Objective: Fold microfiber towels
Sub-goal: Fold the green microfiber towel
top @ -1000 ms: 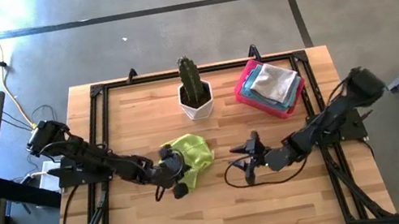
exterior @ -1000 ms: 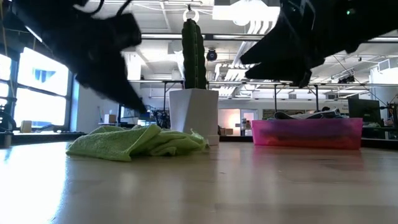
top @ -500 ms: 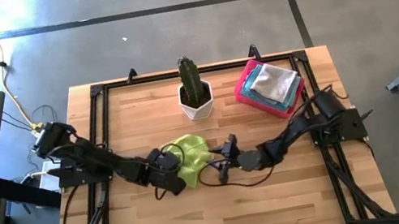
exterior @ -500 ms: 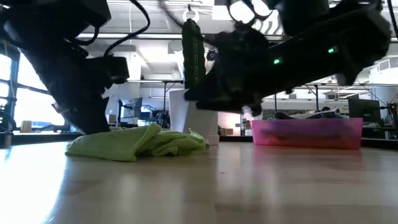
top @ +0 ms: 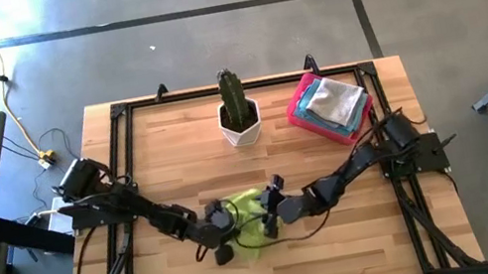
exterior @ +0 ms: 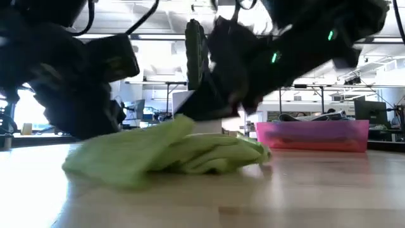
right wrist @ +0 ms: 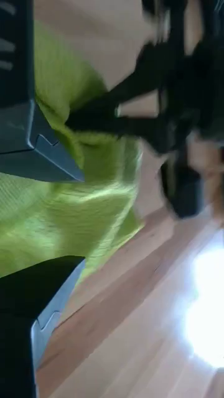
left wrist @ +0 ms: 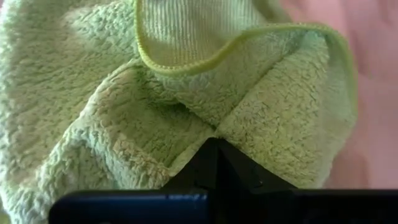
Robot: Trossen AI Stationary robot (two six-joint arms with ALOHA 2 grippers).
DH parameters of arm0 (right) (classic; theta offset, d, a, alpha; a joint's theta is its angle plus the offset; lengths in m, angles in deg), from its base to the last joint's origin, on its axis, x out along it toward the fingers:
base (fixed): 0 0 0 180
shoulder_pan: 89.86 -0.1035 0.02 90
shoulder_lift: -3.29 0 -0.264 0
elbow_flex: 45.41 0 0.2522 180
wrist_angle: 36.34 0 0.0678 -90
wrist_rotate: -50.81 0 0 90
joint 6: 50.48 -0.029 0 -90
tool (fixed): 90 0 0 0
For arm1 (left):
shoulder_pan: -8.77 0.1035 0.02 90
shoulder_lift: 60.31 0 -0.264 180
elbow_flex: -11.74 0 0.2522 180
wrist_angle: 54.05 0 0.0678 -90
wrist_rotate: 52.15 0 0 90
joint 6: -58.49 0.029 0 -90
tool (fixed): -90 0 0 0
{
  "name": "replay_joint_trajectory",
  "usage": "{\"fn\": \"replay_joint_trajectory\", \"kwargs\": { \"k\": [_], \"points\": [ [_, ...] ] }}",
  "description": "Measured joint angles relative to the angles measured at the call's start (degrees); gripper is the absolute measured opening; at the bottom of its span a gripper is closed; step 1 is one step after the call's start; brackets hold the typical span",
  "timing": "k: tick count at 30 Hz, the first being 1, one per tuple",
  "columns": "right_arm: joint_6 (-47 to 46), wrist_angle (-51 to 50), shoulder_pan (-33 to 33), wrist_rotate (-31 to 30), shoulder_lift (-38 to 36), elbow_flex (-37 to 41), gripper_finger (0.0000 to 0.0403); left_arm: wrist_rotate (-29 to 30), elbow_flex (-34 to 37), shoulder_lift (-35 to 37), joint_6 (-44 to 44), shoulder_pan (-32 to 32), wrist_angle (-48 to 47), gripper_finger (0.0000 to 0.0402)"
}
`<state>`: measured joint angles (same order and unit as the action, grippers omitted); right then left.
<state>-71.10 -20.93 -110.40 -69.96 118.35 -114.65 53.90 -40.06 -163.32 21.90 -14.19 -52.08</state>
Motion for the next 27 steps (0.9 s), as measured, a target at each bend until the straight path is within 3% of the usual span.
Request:
{"fn": "replay_joint_trajectory", "kwargs": {
  "k": [2,5,10,16,21,27],
  "points": [
    [1.39,-0.84,-0.50,1.09,-2.36,-0.03,0.0197,-4.02,0.02,0.76,4.60,-0.01,-1.74,0.0000],
    [0.22,-5.61,-1.06,2.42,-6.00,-0.05,0.0197,-5.31,0.07,2.49,10.45,0.01,-3.39,0.0000],
    [-13.58,-15.37,-2.08,6.47,-8.67,-0.05,0.0197,-2.62,0.43,7.23,14.66,-0.01,-4.43,0.0000],
    [-24.38,-23.50,-2.86,15.00,-8.65,0.02,0.0202,-2.33,0.34,12.73,8.02,0.01,-5.05,0.0004],
    [-25.76,-23.66,-0.97,25.08,-8.63,0.02,0.0217,-7.22,0.24,14.85,4.10,-0.01,-5.09,0.0034],
    [-25.55,-26.83,1.62,26.42,-8.63,0.02,0.0232,-11.32,0.26,14.85,-0.44,-1.55,-4.98,0.0096]
  ]
}}
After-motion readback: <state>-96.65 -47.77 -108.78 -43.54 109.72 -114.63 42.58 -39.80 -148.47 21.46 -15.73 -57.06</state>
